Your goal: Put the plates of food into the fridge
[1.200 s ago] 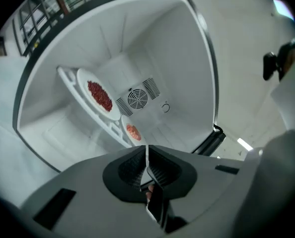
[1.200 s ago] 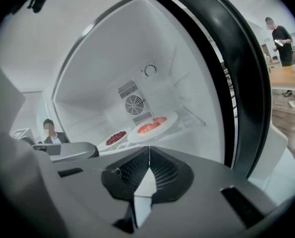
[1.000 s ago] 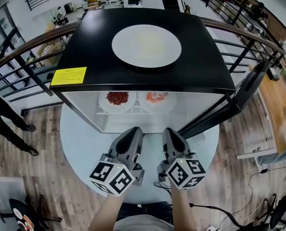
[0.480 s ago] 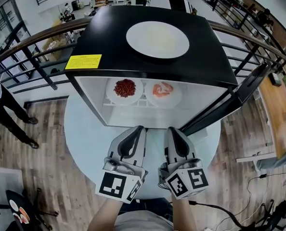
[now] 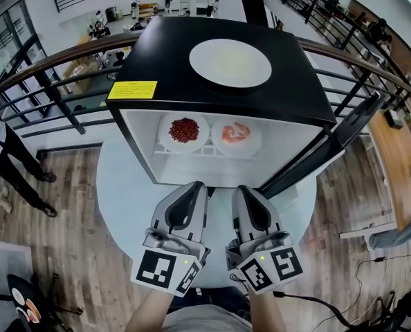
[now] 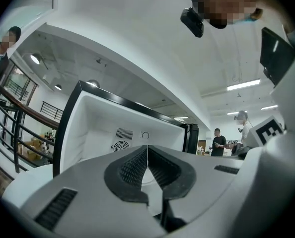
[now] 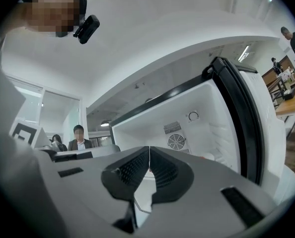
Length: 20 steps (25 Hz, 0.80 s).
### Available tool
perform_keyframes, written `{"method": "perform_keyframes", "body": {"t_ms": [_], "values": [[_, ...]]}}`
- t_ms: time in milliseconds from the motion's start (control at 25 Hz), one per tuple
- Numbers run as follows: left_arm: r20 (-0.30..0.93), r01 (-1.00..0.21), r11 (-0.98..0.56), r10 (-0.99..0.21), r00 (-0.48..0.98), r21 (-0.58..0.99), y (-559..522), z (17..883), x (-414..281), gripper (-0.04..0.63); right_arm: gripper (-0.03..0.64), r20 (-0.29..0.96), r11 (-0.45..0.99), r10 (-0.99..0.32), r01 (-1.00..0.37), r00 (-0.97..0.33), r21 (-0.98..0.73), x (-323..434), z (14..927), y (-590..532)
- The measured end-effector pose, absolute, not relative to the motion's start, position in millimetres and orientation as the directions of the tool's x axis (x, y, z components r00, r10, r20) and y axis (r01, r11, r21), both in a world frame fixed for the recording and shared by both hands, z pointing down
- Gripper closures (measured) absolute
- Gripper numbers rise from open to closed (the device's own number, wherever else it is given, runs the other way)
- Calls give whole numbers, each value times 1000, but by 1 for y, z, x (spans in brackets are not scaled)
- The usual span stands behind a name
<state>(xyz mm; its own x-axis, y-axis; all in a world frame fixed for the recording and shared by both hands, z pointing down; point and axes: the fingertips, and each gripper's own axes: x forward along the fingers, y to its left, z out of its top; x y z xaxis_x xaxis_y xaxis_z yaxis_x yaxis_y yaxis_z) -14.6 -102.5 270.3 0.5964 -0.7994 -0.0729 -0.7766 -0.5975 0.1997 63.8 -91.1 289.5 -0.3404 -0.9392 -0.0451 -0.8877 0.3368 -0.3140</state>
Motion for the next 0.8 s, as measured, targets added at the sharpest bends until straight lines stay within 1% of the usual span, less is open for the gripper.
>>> {"method": "perform_keyframes", "body": {"t_ms": [120,200,280,360,440,480,560,600,680,800], "values": [[-105,-744,-620,-781,616,248,-106,250,-24,586,601,-126,387,-922,-850,-367,-356,66,255,-93],[-122,-711,-639,-763,635,293,-108,229,-34,586,601,-187,443,-896,-801,-402,-402,70,222,-93],[-128,-675,-651,-746,654,347,-115,204,-45,586,601,-238,508,-861,-731,-450,-455,75,184,-97],[-129,-613,-668,-713,689,422,-127,176,-54,586,601,-246,570,-817,-665,-522,-483,79,147,-106],[-108,-527,-684,-655,748,504,-143,150,-59,586,601,-202,614,-772,-627,-602,-480,83,117,-118],[-77,-494,-671,-631,772,554,-152,142,-62,586,601,-173,620,-758,-611,-629,-492,87,107,-124],[25,-451,-529,-629,777,718,-171,142,-70,584,601,-112,595,-746,-581,-657,-555,98,97,-138],[63,-428,-464,-618,783,775,-180,141,-70,584,600,-79,570,-742,-565,-666,-596,101,95,-147],[103,-412,-454,-564,819,790,-198,128,-65,584,600,-3,509,-726,-534,-688,-675,100,94,-168],[192,-441,-475,-485,853,761,-230,109,-61,575,598,108,426,-681,-512,-724,-746,92,86,-205]]}}
